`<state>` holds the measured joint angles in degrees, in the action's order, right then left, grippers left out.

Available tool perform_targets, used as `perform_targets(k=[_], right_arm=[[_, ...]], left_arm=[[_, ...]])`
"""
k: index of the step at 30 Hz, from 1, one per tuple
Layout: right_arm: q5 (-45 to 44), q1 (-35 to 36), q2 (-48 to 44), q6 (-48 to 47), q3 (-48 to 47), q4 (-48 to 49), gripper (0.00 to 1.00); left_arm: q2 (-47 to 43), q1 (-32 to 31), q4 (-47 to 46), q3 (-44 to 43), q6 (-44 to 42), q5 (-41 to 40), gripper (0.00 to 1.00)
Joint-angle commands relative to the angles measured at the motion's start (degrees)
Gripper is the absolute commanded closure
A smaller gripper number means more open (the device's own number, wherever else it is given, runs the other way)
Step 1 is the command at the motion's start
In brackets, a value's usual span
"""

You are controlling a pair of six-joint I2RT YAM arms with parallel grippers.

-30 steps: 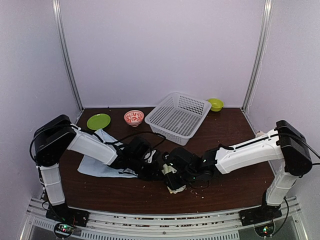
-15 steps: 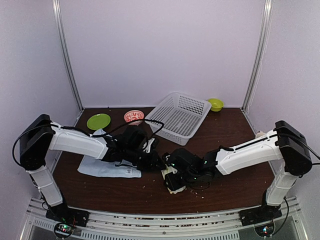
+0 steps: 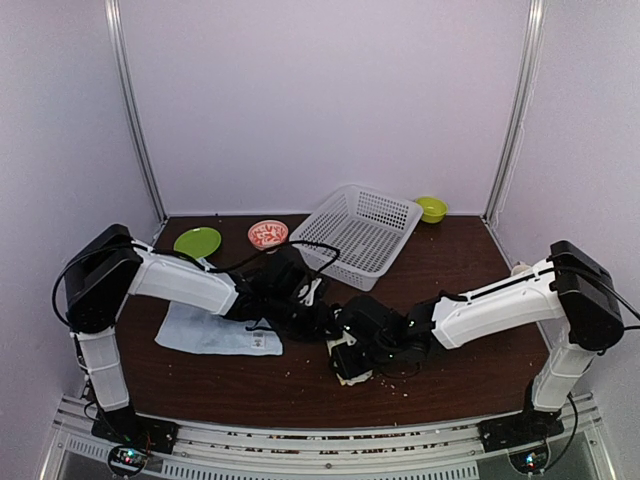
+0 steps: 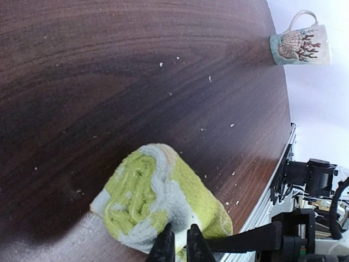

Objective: Roll the towels
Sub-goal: Roll the towel at the center of the board.

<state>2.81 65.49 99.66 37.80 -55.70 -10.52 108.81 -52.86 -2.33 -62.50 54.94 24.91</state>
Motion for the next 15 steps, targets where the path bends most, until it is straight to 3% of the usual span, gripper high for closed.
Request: perform_targets(k=[1,15], right_arm=[[0.99,-0.19,0.33,-1.00,1.54,-0.85,0.64],[1.31,-0.18,-5.20,-3.16,3.39,-0.63,0.54]], left_arm=[[3.19,0.68,-4.31,-1.36,0.72,1.84,0.91],[8.90,1.43,-7.68,-0.72,3.18,3.03,1.00]])
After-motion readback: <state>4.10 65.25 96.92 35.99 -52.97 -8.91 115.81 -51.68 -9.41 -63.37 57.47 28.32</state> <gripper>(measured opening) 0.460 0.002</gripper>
